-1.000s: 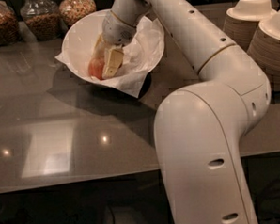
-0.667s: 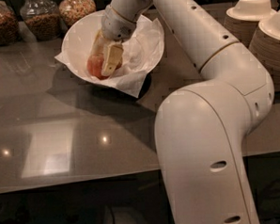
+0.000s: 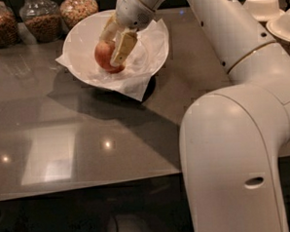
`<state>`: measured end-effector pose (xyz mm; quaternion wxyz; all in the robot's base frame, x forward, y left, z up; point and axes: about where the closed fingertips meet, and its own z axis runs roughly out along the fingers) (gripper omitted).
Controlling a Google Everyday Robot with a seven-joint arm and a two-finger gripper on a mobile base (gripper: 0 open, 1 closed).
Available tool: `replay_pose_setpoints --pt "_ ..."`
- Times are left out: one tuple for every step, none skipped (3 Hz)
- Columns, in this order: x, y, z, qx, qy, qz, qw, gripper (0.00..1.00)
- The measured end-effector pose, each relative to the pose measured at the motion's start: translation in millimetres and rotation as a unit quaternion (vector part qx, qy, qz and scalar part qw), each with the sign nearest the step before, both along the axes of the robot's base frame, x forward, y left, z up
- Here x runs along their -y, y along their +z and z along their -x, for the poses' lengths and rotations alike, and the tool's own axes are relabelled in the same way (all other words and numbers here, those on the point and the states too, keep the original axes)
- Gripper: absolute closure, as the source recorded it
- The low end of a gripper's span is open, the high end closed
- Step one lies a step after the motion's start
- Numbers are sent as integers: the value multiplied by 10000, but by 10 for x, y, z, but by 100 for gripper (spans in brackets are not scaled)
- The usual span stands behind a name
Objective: Pick apple from white bowl
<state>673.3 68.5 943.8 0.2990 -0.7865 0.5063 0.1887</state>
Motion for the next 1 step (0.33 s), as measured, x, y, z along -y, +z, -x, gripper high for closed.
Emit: replay_pose_setpoints --pt "262 247 139 110 -73 -256 9996 100"
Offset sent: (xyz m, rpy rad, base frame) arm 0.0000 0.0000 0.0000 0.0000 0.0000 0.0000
